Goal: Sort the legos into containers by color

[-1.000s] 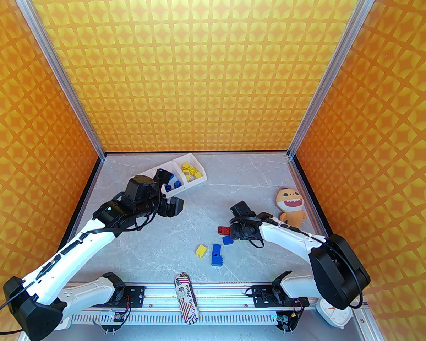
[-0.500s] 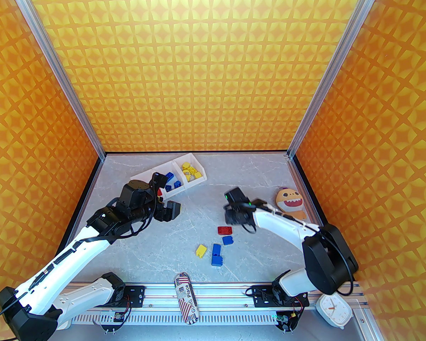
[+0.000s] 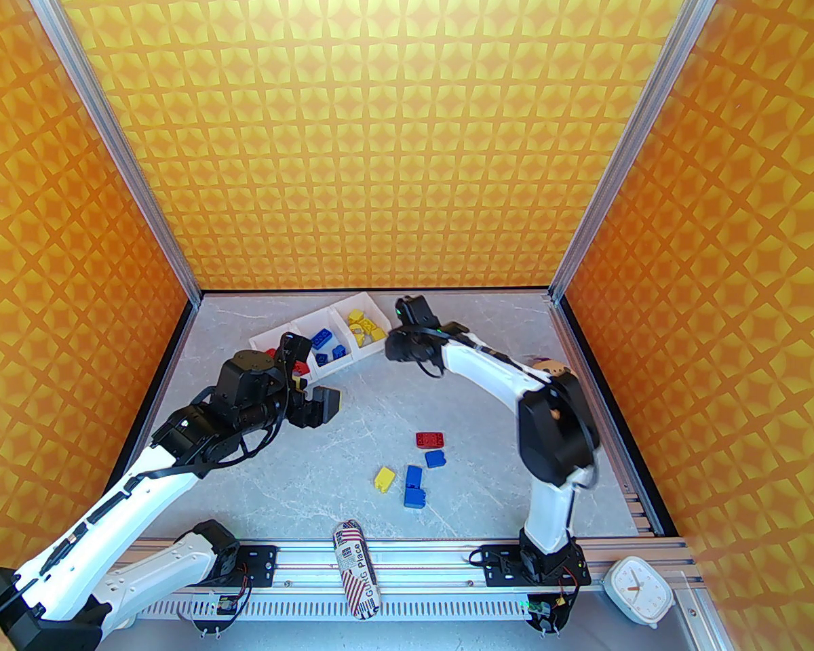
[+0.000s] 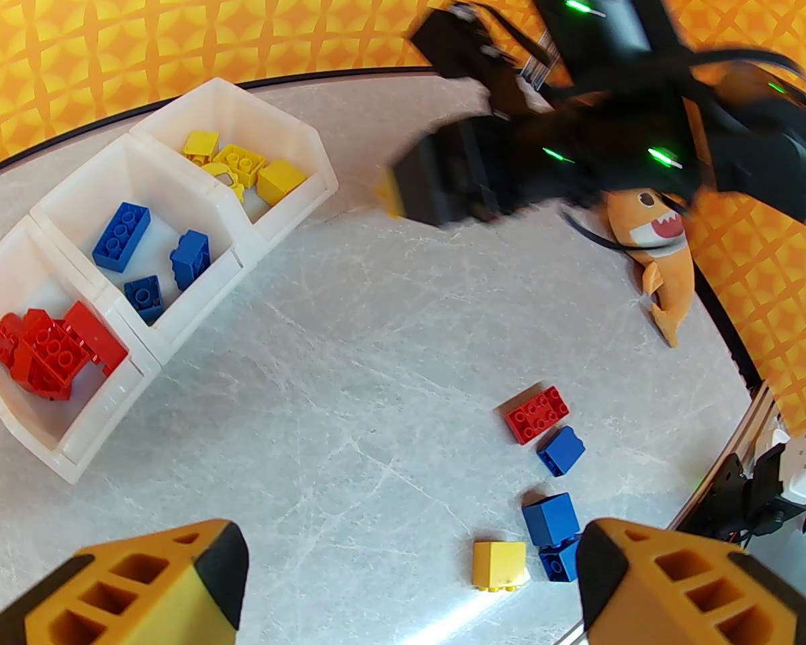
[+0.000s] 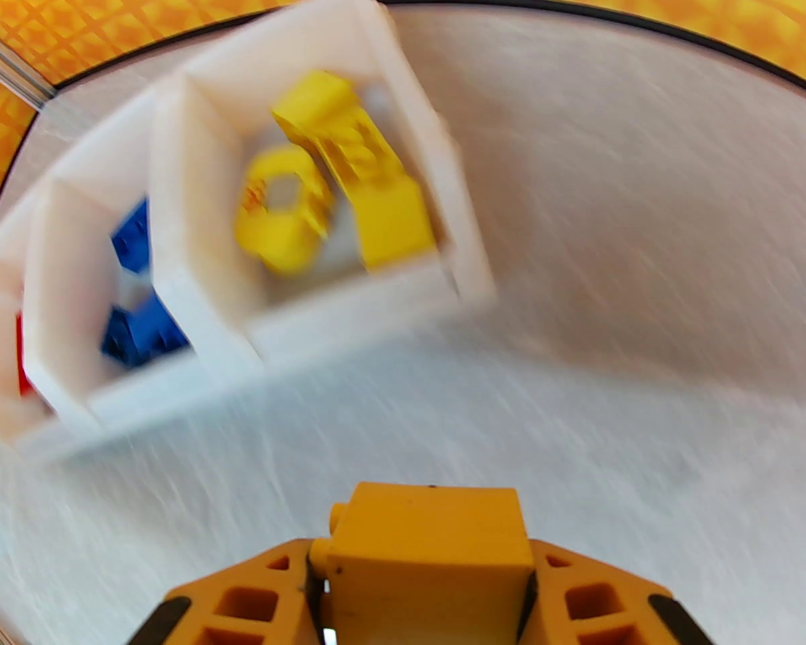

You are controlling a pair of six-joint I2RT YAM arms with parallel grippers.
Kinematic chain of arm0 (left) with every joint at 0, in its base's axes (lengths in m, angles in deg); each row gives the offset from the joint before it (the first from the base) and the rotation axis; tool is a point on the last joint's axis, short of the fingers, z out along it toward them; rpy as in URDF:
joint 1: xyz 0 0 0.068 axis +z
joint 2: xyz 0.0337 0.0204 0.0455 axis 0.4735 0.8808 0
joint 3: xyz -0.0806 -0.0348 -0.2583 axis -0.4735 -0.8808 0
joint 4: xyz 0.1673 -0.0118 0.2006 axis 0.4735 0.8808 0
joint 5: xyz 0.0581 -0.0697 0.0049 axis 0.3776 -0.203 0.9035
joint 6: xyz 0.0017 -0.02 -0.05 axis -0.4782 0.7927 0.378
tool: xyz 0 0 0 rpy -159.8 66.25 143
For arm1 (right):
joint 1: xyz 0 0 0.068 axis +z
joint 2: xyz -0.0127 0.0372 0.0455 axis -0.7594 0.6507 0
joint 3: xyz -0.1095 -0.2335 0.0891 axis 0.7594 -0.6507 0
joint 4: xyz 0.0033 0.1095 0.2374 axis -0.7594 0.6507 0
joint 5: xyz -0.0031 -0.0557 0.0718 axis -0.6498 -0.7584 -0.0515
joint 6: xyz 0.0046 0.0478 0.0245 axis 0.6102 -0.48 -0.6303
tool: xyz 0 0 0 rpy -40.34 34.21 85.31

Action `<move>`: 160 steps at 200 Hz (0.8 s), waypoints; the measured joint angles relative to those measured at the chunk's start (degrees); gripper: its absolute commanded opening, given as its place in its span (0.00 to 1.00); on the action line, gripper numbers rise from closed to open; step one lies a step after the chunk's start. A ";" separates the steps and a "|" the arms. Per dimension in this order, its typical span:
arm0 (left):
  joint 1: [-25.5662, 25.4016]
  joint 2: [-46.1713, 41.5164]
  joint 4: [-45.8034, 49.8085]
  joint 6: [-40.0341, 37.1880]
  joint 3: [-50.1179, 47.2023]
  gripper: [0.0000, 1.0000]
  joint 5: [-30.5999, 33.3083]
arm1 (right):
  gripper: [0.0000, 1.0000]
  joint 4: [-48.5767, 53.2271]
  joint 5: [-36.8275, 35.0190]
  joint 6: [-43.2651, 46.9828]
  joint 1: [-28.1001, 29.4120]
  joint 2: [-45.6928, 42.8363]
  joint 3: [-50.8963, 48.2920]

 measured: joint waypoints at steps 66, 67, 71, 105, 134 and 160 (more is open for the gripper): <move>-0.79 -2.03 0.50 1.92 -0.81 0.85 -0.35 | 0.27 -2.47 2.95 0.00 0.00 12.87 15.63; -0.83 -2.19 0.55 1.92 -0.81 0.84 -0.35 | 0.27 -2.49 3.04 0.00 0.00 13.29 16.20; -0.85 -2.40 0.63 1.92 -0.81 0.85 -0.37 | 0.27 -2.27 3.15 0.00 0.00 14.08 17.51; -1.03 -4.76 1.92 2.14 -0.81 0.84 -0.37 | 0.28 -0.83 3.61 0.00 0.00 21.81 30.58; -1.03 -6.32 2.58 2.56 -0.81 0.85 -0.37 | 0.46 1.33 3.63 -0.07 0.00 27.91 40.19; -1.03 -6.45 3.28 2.95 -0.81 0.85 -0.37 | 0.55 3.48 4.11 -0.28 0.00 33.31 48.41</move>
